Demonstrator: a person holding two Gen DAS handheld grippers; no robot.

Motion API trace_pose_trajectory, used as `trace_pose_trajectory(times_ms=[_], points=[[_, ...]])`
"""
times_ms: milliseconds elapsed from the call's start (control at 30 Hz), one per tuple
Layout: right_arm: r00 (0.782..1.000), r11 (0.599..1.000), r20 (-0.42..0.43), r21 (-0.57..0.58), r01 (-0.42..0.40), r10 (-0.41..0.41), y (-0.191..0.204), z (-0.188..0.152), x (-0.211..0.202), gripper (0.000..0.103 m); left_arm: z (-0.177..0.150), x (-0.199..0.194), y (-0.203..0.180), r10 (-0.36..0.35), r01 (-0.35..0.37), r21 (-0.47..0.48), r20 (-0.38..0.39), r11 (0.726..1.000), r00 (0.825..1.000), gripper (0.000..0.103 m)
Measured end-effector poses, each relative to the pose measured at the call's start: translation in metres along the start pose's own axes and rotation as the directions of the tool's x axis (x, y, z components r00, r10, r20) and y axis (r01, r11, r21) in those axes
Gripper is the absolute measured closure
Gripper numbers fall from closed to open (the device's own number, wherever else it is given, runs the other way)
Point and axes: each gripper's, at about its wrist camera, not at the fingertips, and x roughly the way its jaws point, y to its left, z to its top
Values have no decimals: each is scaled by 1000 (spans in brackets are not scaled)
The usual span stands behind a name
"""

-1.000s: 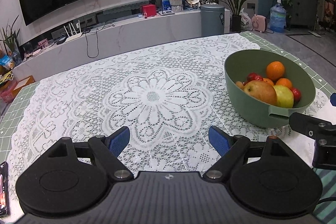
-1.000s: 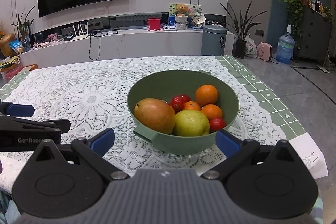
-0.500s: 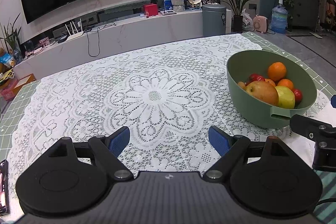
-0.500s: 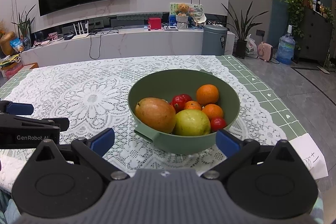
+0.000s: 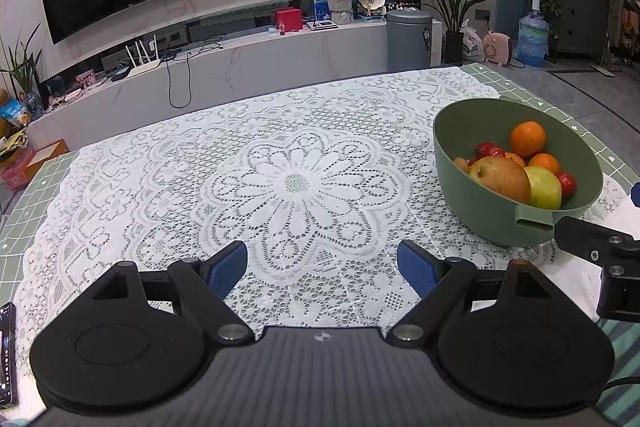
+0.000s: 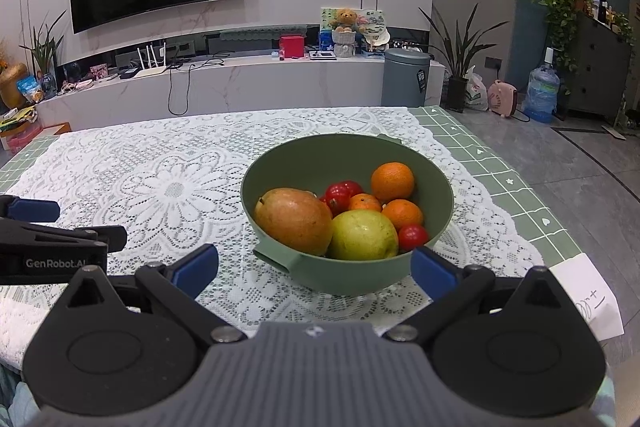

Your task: Organize fruits

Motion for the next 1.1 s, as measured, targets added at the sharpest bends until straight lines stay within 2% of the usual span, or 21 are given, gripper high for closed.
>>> trace_pose_trajectory(times_ms=[1100], points=[[1000,1000,-13,3,10,-10,-1,-2,1,4,1,-7,-1,-7,7,0,19,1000,1000,4]])
